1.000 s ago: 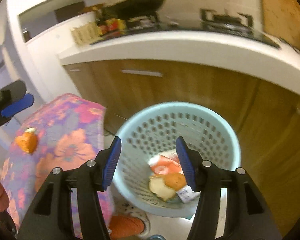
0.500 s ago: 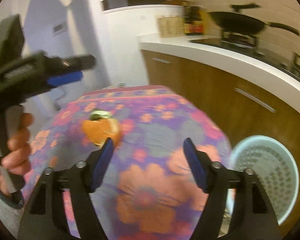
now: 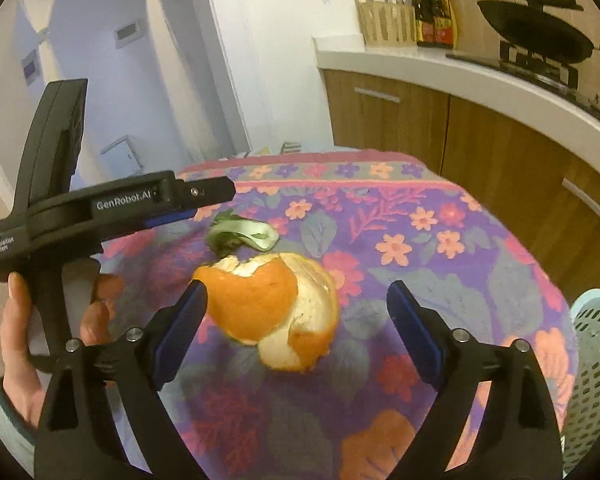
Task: Collect trash
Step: 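Grasp the green vegetable scrap with the left tool while the right tool grasps the orange peel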
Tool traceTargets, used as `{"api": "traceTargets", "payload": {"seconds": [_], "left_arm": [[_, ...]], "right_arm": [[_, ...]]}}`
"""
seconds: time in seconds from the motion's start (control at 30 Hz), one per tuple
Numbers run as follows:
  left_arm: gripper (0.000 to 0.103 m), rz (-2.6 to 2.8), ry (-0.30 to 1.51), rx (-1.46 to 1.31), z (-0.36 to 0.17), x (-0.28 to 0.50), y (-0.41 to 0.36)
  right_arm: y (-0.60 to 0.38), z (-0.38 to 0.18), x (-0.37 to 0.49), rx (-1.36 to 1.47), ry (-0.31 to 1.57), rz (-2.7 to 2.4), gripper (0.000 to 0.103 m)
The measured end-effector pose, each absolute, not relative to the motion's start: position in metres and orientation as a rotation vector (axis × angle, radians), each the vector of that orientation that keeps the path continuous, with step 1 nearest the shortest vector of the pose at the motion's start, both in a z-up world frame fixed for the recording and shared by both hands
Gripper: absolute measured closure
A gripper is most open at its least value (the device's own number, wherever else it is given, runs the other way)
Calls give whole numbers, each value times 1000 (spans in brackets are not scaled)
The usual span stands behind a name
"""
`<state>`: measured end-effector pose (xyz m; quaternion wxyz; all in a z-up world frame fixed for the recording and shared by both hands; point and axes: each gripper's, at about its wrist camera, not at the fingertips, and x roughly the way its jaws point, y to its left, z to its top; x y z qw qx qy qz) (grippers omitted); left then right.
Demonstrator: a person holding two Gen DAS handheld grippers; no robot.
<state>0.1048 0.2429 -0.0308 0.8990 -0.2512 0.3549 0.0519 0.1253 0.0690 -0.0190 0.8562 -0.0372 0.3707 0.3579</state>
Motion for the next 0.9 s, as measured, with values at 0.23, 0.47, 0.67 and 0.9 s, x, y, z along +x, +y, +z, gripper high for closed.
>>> {"api": "traceTargets", "payload": {"seconds": [0.23,0.47,0.67,0.9], "left_arm": [[44,130,769,-551,-55,112,253],[64,142,796,-490,-56,114,244],[72,132,791,-482,-55,112,241],[84,85,771,-487,-53,106,235]], "right_arm": [[82,-32,137,-100,843,732,14],[90,-41,144,-104,928,786,16],[99,-41,133,-154,924,843,49],[88,-36,132,-118,905,833,76]]}}
